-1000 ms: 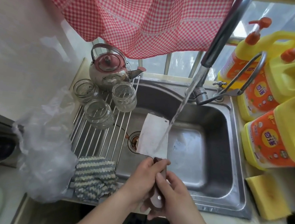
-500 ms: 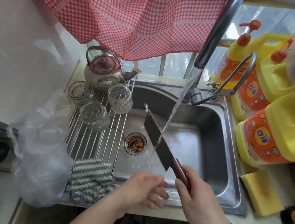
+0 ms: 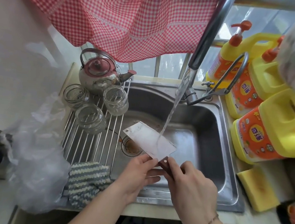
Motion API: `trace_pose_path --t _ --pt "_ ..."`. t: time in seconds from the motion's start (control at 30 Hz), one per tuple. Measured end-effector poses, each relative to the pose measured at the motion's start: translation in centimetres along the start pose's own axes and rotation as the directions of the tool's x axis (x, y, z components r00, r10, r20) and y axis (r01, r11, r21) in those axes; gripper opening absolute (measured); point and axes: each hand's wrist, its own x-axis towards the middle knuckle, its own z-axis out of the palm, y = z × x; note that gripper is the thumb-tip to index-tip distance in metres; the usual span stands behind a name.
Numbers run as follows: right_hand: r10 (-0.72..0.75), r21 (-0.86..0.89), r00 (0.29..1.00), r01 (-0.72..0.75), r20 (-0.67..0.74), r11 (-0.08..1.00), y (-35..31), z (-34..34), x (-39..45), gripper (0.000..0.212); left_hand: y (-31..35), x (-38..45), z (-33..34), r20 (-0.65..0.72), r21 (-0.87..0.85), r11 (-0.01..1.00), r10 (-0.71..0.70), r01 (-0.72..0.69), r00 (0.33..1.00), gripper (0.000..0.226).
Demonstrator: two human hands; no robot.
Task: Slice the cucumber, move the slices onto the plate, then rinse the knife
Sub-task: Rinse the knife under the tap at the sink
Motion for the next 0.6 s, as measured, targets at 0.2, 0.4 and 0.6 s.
trace_pose_path --t 0.2,0.4,0.6 --pt "0.061 -0.048 0.997 -0.059 0.039 0.997 1.2 -1.8 -2.5 0.043 -1.0 -0.7 1.6 0.103 0.001 0.999 -0.043 0.043 0.994 0.020" --pt "0.139 -0.078 0.988 -0.134 0.064 0.988 1.6 -2.8 -3.3 0.038 -1.6 -1.2 3.3 0.139 -0.059 0.998 -0.029 0.038 0.990 0.021" --pt "0.070 0.146 0.952 -0.117 0.298 0.982 0.7 -4.0 -1.8 0.055 -0.4 -0.2 2.9 0.095 -0.164 0.986 0.009 0.007 0.995 0.029"
